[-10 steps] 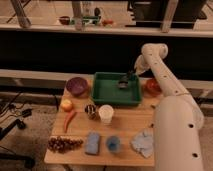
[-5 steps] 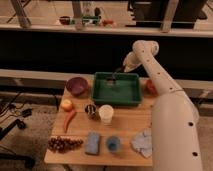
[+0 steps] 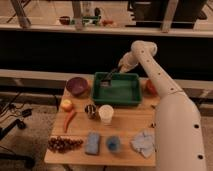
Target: Wipe tray with brush
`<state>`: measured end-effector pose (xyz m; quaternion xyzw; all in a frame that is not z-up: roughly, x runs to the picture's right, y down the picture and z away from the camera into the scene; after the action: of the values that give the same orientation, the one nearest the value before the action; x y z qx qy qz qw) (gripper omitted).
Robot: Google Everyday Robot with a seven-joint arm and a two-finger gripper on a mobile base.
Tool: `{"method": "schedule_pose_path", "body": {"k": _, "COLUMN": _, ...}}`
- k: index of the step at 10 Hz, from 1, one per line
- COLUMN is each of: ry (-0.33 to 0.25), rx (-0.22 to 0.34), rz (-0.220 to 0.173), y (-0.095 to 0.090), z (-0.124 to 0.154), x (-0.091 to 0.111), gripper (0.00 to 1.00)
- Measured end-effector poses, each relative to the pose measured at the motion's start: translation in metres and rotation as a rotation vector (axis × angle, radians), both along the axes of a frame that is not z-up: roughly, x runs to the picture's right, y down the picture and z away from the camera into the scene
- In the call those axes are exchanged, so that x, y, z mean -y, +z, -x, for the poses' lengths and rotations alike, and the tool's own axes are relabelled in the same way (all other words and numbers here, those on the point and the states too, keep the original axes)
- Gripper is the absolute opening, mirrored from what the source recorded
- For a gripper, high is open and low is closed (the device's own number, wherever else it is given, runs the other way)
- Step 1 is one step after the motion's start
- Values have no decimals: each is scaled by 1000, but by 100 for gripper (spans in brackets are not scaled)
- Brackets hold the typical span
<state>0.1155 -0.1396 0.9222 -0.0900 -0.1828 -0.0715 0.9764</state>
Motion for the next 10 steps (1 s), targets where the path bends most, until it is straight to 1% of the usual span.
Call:
{"method": "schedule_pose_path", "body": {"k": 2, "ry": -34, "rx": 15, "rz": 18, "y": -3, "z": 5, "x": -10, "gripper": 9}}
{"method": "schedule_pose_path", "body": {"k": 3, "ry": -60, "rx": 26, "rz": 34, "y": -9, "z": 8, "x": -18, "gripper": 9}}
{"method": "schedule_pose_path", "body": {"k": 5, "ry": -90, "rx": 34, "rz": 53, "y": -18, "z": 8, "x": -27, "gripper": 9}}
{"method": "schedule_pose_path", "body": {"k": 7, "ry": -131, "rx": 53, "rz": 76, "y": -31, "z": 15, "x": -37, "gripper": 9}}
{"method": "schedule_pose_path", "body": {"k": 9, "ry": -149, "rx": 57, "rz": 97, "y": -37, "z": 13, "x": -43, "gripper": 9}}
{"method": "schedule_pose_path", "body": {"k": 10, "ry": -162, "rx": 53, "rz": 114, "y": -35, "z": 9, "x": -45, "gripper": 9}}
